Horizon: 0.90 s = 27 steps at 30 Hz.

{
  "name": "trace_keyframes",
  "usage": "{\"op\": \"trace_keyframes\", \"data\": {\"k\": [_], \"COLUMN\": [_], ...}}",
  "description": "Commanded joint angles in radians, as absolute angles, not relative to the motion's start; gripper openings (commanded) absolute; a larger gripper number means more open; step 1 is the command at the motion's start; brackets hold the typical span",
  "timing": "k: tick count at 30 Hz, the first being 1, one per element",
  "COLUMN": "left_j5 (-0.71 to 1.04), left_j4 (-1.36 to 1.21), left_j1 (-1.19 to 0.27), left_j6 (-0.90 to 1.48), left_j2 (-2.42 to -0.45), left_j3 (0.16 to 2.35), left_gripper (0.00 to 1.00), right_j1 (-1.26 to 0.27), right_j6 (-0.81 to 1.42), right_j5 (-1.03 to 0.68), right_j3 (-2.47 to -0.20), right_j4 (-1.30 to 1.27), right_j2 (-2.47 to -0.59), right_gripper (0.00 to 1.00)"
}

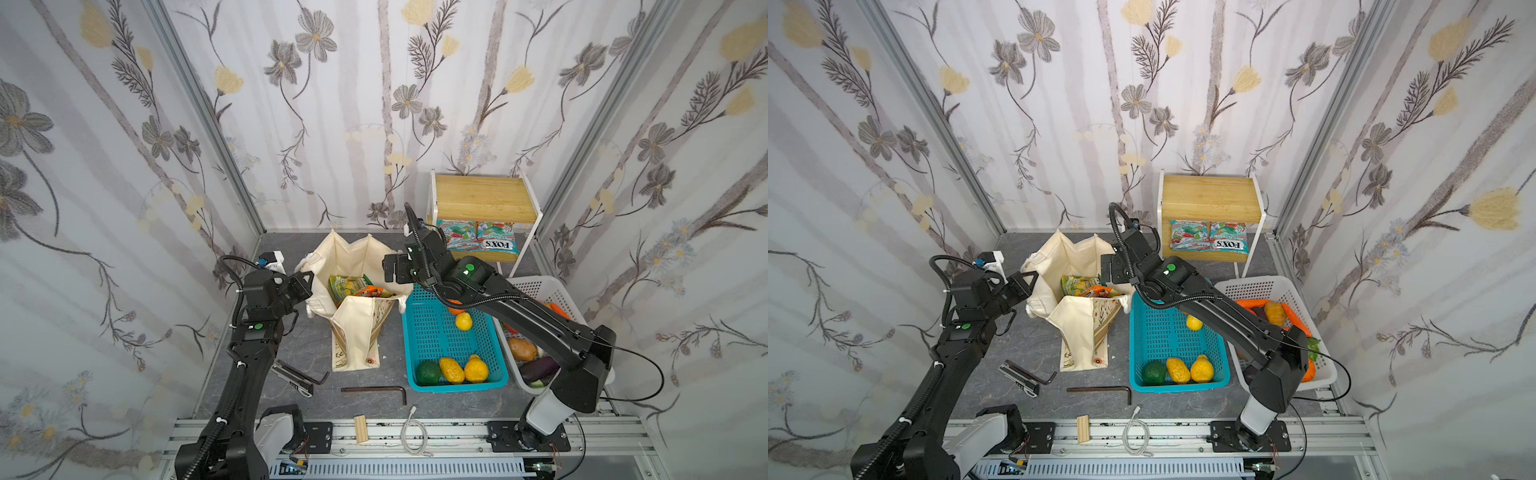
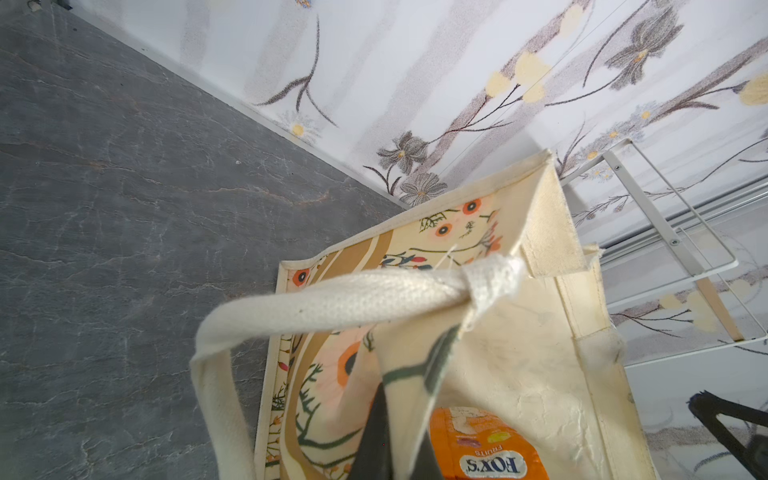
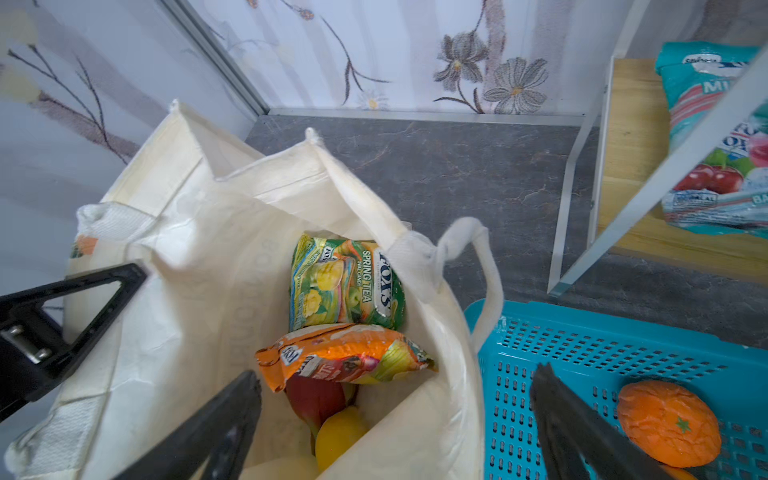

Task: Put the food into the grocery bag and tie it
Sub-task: 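Raise the right gripper out of the tote beside the left gripper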

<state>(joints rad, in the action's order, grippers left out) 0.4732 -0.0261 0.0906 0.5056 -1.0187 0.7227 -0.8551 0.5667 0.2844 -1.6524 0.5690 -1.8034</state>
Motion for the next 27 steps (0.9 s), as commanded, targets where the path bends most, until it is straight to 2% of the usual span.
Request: {"op": "trace_keyframes", "data": {"k": [1, 5, 7, 8, 12, 14, 15, 21, 27], "left_j5": [0.47, 0.449, 0.44, 0.437, 0.42, 0.422, 0.42, 0.432, 0.431], "left_j4": [-0.029, -0.029, -0.029, -0.029, -0.028, -0.028, -0.028, -0.028, -0.028], "left_j1": [0.091, 0.091, 0.091, 0.091, 0.071, 0.053, 0.046, 0.006, -0.026], "left_j6": [0.503, 0.494, 0.491, 0.491, 0.494, 0.499, 0.502, 0.528, 0.525], "left_j2": [-1.02, -1.016, -1.019, -1.024, -1.051, -1.066, -1.069, -1.089, -1.156], "left_j3": [0.726, 0.723, 0.721, 0.722, 0.735, 0.749, 0.756, 0.827, 0.942], "left_gripper": [0.0, 0.0, 0.0, 0.0, 0.0, 0.0, 0.0, 0.0, 0.0], "right_j1": [-0.828, -0.752, -0.743, -0.743, -0.745, -0.747, -0.747, -0.754, -0.755], "right_j6": [0.609, 0.628, 0.632, 0.633, 0.631, 0.623, 0.622, 0.635, 0.636], "right_j5": [0.216, 0.027, -0.035, -0.051, -0.088, -0.102, -0.107, -0.121, -0.147], "right_j3": [-1.564, -1.453, -1.407, -1.393, -1.386, -1.407, -1.414, -1.445, -1.593], "right_j4": [0.44, 0.327, 0.262, 0.238, 0.18, 0.191, 0.202, 0.181, 0.196], "right_j2": [-1.782, -1.777, -1.772, -1.771, -1.783, -1.807, -1.816, -1.816, -1.863], "right_gripper": [1.0, 0.96, 0.89, 0.83, 0.38, 0.06, 0.0, 0.0, 0.0]}}
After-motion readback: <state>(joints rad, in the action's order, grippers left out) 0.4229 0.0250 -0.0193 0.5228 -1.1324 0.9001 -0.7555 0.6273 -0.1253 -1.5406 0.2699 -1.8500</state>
